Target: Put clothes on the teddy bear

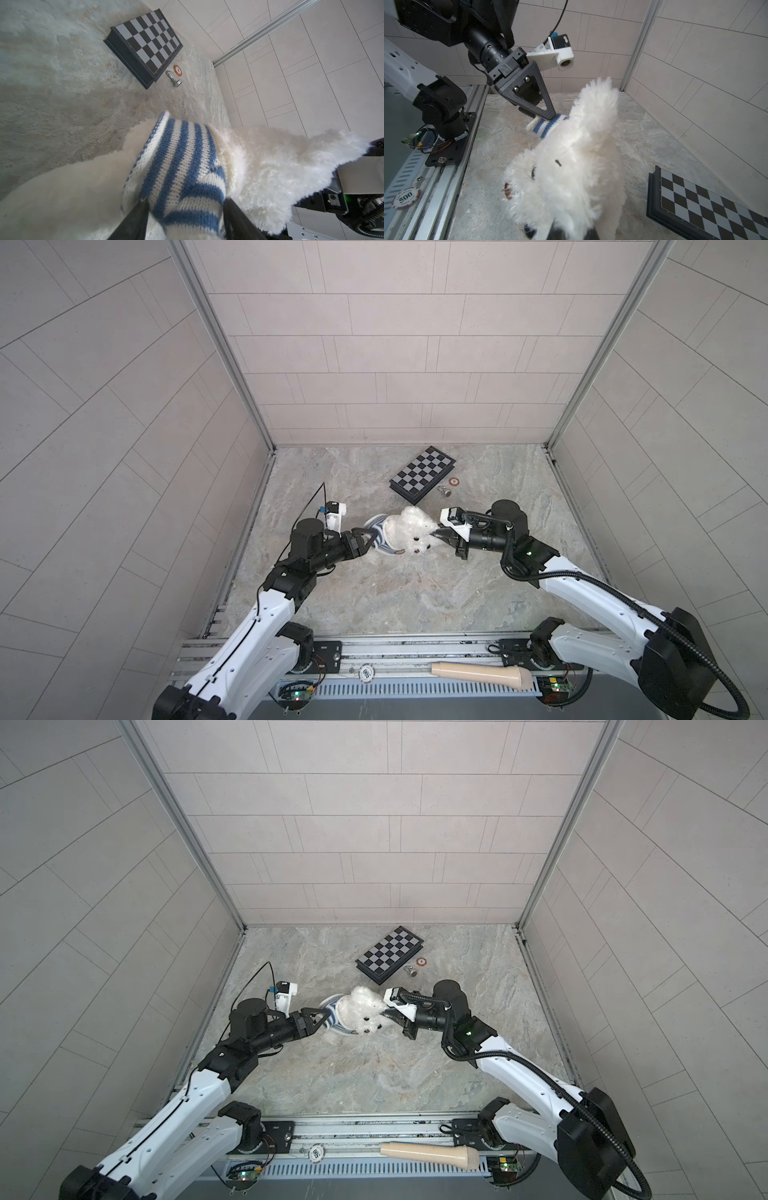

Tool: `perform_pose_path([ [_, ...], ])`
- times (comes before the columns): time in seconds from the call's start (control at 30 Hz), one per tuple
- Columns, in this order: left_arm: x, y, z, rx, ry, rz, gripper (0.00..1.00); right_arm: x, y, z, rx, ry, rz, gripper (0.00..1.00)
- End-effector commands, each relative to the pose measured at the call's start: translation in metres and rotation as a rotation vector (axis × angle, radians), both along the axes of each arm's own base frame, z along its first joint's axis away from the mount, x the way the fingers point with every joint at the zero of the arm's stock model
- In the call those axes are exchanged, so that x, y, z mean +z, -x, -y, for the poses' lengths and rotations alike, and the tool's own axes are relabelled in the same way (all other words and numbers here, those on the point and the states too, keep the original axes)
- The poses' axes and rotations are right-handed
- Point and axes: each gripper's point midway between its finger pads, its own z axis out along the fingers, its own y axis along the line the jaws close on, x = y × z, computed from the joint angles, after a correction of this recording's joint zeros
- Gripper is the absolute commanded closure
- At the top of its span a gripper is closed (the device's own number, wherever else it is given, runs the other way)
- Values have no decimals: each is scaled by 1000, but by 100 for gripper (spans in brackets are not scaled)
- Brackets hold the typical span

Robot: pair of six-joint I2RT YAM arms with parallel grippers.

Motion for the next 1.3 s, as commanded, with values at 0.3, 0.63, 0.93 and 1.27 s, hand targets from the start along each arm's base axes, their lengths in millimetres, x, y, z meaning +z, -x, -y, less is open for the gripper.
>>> perform_pose_path([
  [0.3, 21, -4, 20, -48, 142, 40, 49, 17, 6, -3, 55, -46, 99, 100],
  [0.63, 30, -4, 24, -35, 163, 74, 79, 20, 9, -2, 59, -56, 125, 100],
  [0.93, 27, -2, 17, -14, 112, 99, 100, 16, 15, 2, 51, -57, 133, 67],
  [1.27, 16, 2, 8, -10, -11, 126, 100, 43, 6, 5, -36, -52, 124, 32],
])
